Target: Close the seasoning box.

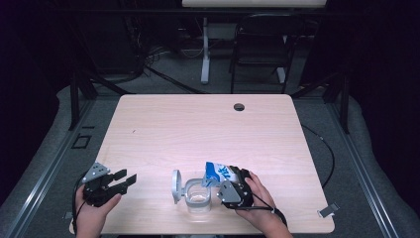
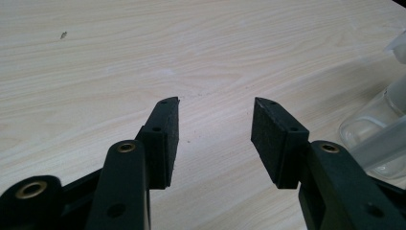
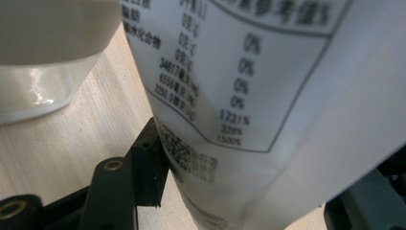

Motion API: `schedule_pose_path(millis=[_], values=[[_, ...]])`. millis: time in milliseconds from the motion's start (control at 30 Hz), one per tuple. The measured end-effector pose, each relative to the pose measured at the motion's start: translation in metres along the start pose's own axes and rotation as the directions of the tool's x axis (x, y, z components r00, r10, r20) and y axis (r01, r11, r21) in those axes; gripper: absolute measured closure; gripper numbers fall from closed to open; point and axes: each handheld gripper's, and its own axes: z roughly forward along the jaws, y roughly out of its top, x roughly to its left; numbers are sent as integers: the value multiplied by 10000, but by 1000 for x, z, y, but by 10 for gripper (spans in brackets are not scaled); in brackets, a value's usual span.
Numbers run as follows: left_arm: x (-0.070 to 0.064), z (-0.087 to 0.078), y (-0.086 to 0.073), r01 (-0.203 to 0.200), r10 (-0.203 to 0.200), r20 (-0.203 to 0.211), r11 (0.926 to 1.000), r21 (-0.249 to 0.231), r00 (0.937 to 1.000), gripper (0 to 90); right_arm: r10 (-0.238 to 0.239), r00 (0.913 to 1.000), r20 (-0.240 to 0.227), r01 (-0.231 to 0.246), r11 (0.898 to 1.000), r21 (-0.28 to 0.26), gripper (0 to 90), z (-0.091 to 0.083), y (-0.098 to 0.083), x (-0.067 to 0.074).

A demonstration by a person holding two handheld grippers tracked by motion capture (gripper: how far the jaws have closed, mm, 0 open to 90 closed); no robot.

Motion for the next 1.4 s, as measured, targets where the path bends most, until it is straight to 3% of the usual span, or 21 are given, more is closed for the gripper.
schedule_pose_path(millis=[700, 767, 1000, 1133, 1400], values=[[0, 0, 0, -5, 5, 4, 10000, -4, 10000, 528, -817, 9963, 276, 812, 9965, 177, 418, 3, 1, 5], [0, 0, 0, -5, 5, 2, 10000, 2, 10000, 528, -1072, 9936, 354, 1058, 9936, 407, 419, 1, 2, 4], [1, -1, 0, 22, -22, -6, 10000, 0, 10000, 528, -1373, 9890, 546, 1351, 9900, 412, 419, 2, 3, 5], [1, -1, 0, 32, -32, -1, 10000, -18, 10000, 528, -1796, 9816, 655, 1756, 9825, 622, 420, -1, 5, 4], [1, -3, 1, 37, -37, -1, 10000, -38, 10000, 527, -2093, 9767, 476, 2063, 9766, 612, 421, -3, 9, 4]])
